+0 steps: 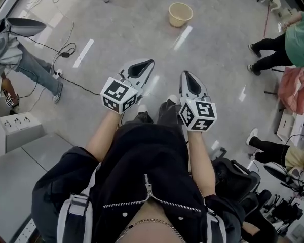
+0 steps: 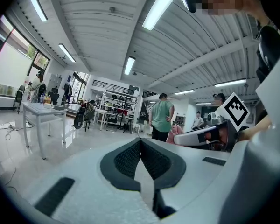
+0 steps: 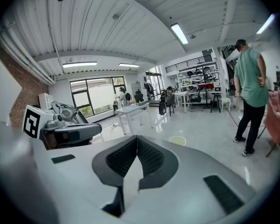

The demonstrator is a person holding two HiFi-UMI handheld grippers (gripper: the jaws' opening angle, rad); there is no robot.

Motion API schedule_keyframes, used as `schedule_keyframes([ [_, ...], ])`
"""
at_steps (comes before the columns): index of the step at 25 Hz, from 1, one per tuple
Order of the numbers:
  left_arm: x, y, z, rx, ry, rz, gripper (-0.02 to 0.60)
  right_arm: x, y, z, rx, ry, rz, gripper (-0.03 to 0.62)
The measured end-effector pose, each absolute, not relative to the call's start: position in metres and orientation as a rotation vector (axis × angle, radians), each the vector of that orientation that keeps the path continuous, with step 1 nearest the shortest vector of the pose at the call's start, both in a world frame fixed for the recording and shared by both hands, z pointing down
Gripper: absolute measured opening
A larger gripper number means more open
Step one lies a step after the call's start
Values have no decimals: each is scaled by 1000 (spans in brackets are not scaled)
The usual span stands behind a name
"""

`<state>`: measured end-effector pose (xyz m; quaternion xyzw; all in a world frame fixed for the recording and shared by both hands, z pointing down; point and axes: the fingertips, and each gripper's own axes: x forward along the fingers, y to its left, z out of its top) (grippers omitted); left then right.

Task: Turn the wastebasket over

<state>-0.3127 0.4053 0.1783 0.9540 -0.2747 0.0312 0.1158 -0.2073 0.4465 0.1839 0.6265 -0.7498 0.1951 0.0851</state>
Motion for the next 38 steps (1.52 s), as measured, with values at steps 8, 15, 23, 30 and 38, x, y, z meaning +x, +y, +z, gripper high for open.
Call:
schedule_keyframes([
  [8, -311, 402, 180, 2798, -796, 88, 3, -209, 444, 186, 1862, -2235, 583, 11],
  [15, -306, 396, 177, 2816, -780, 93, 3, -207, 438, 186, 1868, -2235, 587, 11],
  [23, -305, 396, 178, 2820, -774, 95, 3, -209, 436, 187, 1865, -2237, 588, 11],
  [30, -305, 392, 178, 2820, -770, 94, 3, -209, 435, 186, 1877, -2234, 587, 11],
  [38, -303, 389, 177, 2829, -733, 102, 3, -208, 431, 185, 1909, -2215, 594, 11],
])
